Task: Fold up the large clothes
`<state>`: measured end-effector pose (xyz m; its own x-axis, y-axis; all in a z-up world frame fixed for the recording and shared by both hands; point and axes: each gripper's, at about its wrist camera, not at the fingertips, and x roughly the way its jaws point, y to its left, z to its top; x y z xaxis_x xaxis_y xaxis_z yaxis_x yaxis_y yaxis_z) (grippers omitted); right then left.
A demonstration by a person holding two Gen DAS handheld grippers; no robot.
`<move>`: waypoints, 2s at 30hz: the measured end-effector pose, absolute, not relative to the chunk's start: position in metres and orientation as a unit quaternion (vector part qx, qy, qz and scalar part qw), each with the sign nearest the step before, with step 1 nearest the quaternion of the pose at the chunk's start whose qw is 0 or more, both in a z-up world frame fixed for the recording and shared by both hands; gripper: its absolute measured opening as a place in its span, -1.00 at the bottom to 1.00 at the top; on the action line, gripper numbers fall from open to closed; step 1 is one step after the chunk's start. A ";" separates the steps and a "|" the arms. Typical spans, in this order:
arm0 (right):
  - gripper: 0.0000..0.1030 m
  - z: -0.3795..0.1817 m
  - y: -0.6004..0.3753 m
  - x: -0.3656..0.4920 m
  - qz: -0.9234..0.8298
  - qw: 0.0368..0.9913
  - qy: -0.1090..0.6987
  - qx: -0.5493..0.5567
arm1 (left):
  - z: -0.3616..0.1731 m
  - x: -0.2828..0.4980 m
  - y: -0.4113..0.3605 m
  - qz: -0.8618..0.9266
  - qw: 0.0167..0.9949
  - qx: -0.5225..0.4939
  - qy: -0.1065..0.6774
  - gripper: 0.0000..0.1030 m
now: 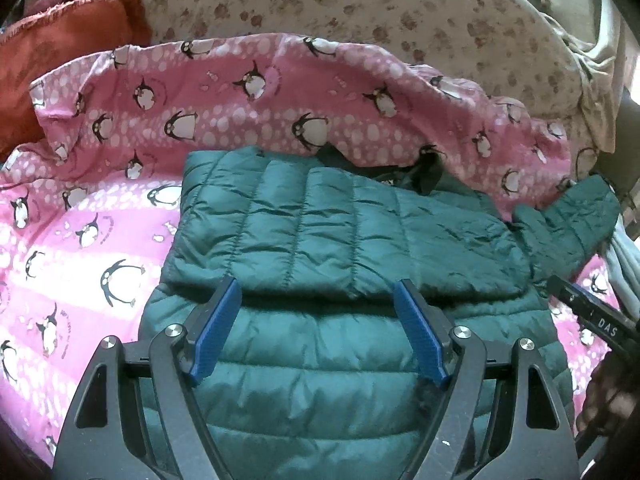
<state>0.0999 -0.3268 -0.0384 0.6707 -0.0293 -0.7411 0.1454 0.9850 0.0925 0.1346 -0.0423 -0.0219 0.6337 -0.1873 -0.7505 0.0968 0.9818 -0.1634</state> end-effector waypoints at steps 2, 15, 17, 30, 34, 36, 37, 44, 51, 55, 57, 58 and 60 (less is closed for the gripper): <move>0.35 -0.034 -0.332 0.096 -0.050 0.913 0.397 0.072 | -0.019 0.130 -0.043 -0.078 0.903 -0.055 0.418 0.54; 0.35 -0.021 -0.420 0.100 -0.110 0.914 0.375 0.106 | -0.012 0.089 -0.052 -0.083 0.912 -0.057 0.399 0.54; 0.35 -0.019 -0.442 0.103 -0.126 0.913 0.370 0.120 | -0.015 0.086 -0.054 -0.085 0.909 -0.061 0.404 0.54; 0.35 0.018 -0.594 0.115 -0.245 0.898 0.305 0.200 | -0.029 0.086 -0.064 -0.088 0.901 -0.047 0.421 0.54; 0.35 0.021 -0.624 0.118 -0.252 0.895 0.285 0.234 | -0.032 0.087 -0.067 -0.089 0.899 -0.043 0.426 0.54; 0.35 0.026 -0.636 0.120 -0.255 0.895 0.269 0.248 | -0.035 0.087 -0.067 -0.090 0.897 -0.041 0.430 0.54; 0.35 0.028 -0.639 0.121 -0.255 0.897 0.260 0.252 | -0.036 0.088 -0.067 -0.089 0.897 -0.041 0.431 0.54; 0.37 0.030 -0.657 0.142 -0.279 0.891 0.260 0.247 | -0.041 0.090 -0.066 -0.085 0.894 -0.041 0.438 0.54; -0.24 0.020 -0.657 0.153 -0.283 0.891 0.280 0.218 | -0.049 0.090 -0.061 -0.081 0.887 -0.049 0.453 0.54; -0.79 0.023 -0.655 0.135 -0.223 0.907 0.253 0.253 | -0.047 0.087 -0.059 -0.081 0.889 -0.050 0.447 0.54; -0.81 0.027 -0.646 0.129 -0.202 0.916 0.247 0.244 | -0.045 0.086 -0.058 -0.083 0.891 -0.055 0.444 0.54; -0.82 0.030 -0.638 0.126 -0.190 0.920 0.245 0.239 | -0.044 0.085 -0.057 -0.084 0.892 -0.057 0.441 0.54; -0.83 0.035 -0.623 0.118 -0.166 0.928 0.238 0.233 | -0.041 0.085 -0.056 -0.085 0.893 -0.059 0.438 0.54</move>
<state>0.1177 -0.6233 0.0349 0.8317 -0.1961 -0.5194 0.4184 0.8364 0.3542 0.0846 -0.0559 -0.0413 0.6022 -0.2039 -0.7719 0.1001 0.9785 -0.1804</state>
